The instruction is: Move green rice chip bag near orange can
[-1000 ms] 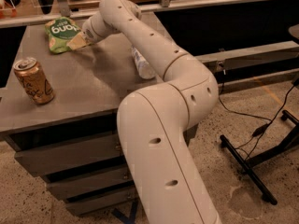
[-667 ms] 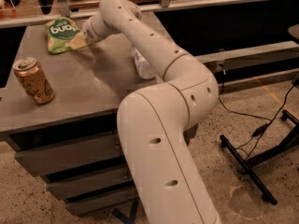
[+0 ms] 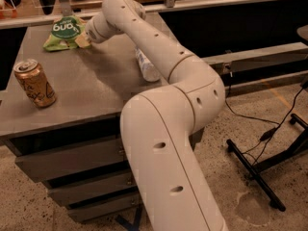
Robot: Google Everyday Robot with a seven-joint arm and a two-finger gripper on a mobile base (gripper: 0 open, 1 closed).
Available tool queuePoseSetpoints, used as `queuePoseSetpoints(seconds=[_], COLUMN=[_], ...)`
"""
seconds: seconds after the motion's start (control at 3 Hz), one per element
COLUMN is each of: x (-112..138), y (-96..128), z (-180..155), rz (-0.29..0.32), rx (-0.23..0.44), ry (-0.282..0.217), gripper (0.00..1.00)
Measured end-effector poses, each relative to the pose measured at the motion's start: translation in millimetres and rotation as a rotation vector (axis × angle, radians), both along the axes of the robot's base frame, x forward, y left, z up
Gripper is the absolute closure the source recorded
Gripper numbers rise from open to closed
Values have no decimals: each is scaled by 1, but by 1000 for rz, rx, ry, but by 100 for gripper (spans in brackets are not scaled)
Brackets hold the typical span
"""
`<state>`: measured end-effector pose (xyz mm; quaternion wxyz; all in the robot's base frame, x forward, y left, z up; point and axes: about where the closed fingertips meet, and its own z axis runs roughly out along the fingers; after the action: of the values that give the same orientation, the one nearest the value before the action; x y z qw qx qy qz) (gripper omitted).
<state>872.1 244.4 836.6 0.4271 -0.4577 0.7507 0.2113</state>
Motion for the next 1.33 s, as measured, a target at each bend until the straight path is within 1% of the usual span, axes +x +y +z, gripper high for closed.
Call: queuePoseSetpoints(seconds=[0.33,0.67,1.0,1.33], x=[-3,-15,-31,-49], y=[-13,-36,-54,-69], z=[11,34,52,63], rz=[-14,-18,-16,-6], rx=[7,21,36,50], ry=[-12,-23,-20,-2], gripper=[100,100,100,100])
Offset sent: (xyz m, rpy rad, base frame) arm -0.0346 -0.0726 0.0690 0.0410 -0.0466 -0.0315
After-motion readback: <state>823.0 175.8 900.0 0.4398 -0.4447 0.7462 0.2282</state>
